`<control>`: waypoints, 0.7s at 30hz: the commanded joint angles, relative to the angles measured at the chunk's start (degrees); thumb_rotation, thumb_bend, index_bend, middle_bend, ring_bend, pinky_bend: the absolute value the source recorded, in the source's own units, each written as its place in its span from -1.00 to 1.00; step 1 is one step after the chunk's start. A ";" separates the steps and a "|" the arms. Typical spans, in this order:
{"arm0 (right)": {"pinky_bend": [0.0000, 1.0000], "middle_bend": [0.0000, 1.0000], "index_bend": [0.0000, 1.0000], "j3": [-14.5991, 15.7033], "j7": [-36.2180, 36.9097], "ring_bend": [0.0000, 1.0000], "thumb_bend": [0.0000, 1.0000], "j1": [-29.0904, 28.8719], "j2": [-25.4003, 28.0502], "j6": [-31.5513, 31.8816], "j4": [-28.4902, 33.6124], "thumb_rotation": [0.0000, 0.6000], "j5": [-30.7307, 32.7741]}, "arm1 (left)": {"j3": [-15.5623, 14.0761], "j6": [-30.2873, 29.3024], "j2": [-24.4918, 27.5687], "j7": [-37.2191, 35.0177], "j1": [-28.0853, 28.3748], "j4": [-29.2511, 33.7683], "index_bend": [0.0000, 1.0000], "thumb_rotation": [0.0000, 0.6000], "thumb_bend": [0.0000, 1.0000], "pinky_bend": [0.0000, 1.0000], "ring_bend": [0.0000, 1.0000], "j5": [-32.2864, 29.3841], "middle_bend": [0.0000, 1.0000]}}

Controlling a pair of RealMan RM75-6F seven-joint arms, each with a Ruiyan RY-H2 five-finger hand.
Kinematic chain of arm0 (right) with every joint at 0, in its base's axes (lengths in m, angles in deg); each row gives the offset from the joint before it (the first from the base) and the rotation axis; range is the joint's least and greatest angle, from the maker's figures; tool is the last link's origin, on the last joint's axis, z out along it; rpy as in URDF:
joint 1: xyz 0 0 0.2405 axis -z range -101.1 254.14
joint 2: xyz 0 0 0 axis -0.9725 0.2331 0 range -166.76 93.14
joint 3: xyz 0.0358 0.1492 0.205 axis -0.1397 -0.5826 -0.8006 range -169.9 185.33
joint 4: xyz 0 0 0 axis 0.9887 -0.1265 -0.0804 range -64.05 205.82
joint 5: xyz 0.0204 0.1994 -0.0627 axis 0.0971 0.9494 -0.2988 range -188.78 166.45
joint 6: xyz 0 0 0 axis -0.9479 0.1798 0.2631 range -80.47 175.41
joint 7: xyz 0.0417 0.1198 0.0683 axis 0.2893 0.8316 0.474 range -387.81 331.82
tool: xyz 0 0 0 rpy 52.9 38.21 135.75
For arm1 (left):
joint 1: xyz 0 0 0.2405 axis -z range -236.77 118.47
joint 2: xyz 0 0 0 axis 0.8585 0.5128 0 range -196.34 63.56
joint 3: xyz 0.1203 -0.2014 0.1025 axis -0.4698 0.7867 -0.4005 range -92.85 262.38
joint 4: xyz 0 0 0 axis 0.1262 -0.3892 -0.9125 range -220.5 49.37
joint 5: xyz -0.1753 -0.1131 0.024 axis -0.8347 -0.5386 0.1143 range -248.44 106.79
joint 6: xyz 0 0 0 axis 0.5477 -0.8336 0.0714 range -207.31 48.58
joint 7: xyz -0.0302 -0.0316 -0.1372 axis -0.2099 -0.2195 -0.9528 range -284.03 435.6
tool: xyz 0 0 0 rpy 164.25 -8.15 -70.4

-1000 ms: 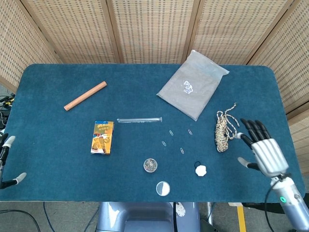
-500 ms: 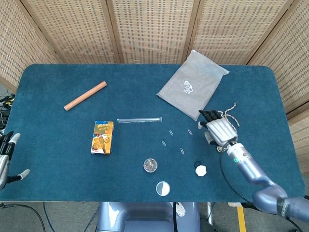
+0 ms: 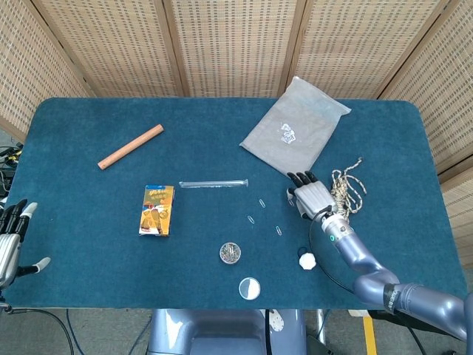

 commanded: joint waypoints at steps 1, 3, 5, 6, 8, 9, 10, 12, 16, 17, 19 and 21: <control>-1.00 -1.00 -0.31 0.48 -2.70 -1.00 0.50 -1.43 -1.88 -0.24 -2.21 1.00 3.71 | -0.11 -0.40 0.10 0.02 -0.08 0.34 -1.00 1.00 -1.00 -1.00 -1.00 0.39 -1.00; -1.00 -1.00 -0.31 0.82 -4.20 -1.00 0.50 -2.08 -2.49 -0.46 -3.14 1.00 5.84 | -0.22 -0.30 0.12 0.06 -0.04 0.36 -1.00 1.00 -1.00 -1.00 -1.00 0.41 -1.00; -1.00 -1.00 -0.31 1.17 -5.47 -1.00 0.50 -2.55 -2.87 -0.49 -3.62 1.00 7.56 | -0.31 -0.20 0.10 0.14 0.01 0.33 -1.00 1.00 -1.00 -1.00 -1.00 0.35 -1.00; -1.00 -1.00 -0.31 1.32 -6.11 -1.00 0.50 -2.83 -3.14 -0.42 -3.84 1.00 8.61 | -0.34 -0.22 0.09 0.13 0.01 0.31 -1.00 1.00 -1.00 -1.00 -1.00 0.38 -1.00; -1.00 -1.00 -0.31 1.53 -6.87 -1.00 0.50 -3.23 -3.60 -0.50 -4.22 1.00 10.34 | -0.38 -0.34 0.07 0.11 0.01 0.29 -1.00 1.00 -1.00 -1.00 -1.00 0.50 -1.00; -1.00 -1.00 -0.31 1.69 -7.29 -1.00 0.50 -3.49 -3.86 -0.51 -4.36 1.00 11.20 | -0.41 -0.45 0.08 0.04 -0.01 0.26 -1.00 1.00 -1.00 -1.00 -1.00 0.59 -1.00; -1.00 -1.00 -0.31 1.86 -7.67 -1.00 0.50 -3.69 -4.05 -0.45 -4.50 1.00 11.69 | -0.42 -0.52 0.09 -0.02 -0.02 0.25 -1.00 1.00 -1.00 -1.00 -1.00 0.65 -1.00; -1.00 -1.00 -0.31 2.25 -8.49 -1.00 0.50 -4.07 -4.31 -0.28 -4.71 1.00 12.56 | -0.43 -0.58 0.10 -0.09 -0.02 0.20 -1.00 1.00 -1.00 -1.00 -1.00 0.65 -1.00; -1.00 -1.00 -0.31 2.68 -10.10 -1.00 0.50 -5.00 -5.18 0.10 -5.41 1.00 15.28 | -0.46 -0.52 0.13 -0.22 0.02 0.10 -1.00 1.00 -1.00 -1.00 -1.00 0.52 -1.00; -1.00 -1.00 -0.31 2.76 -10.40 -1.00 0.50 -5.21 -5.33 0.15 -5.55 1.00 15.81 | -0.49 -0.55 0.14 -0.23 0.02 0.09 -1.00 1.00 -1.00 -1.00 -1.00 0.53 -1.00; -1.00 -1.00 -0.30 2.92 -11.00 -1.00 0.50 -5.63 -5.70 0.36 -5.83 1.00 16.89 | -0.52 -0.67 0.12 -0.26 -0.01 0.10 -1.00 1.00 -1.00 -1.00 -1.00 0.59 -1.00; -1.00 -1.00 -0.29 3.01 -11.41 -1.00 0.50 -6.02 -6.05 0.52 -5.91 1.00 17.89 | -0.57 -0.70 0.13 -0.19 0.00 0.13 -1.00 1.00 -1.00 -1.00 -1.00 0.65 -1.00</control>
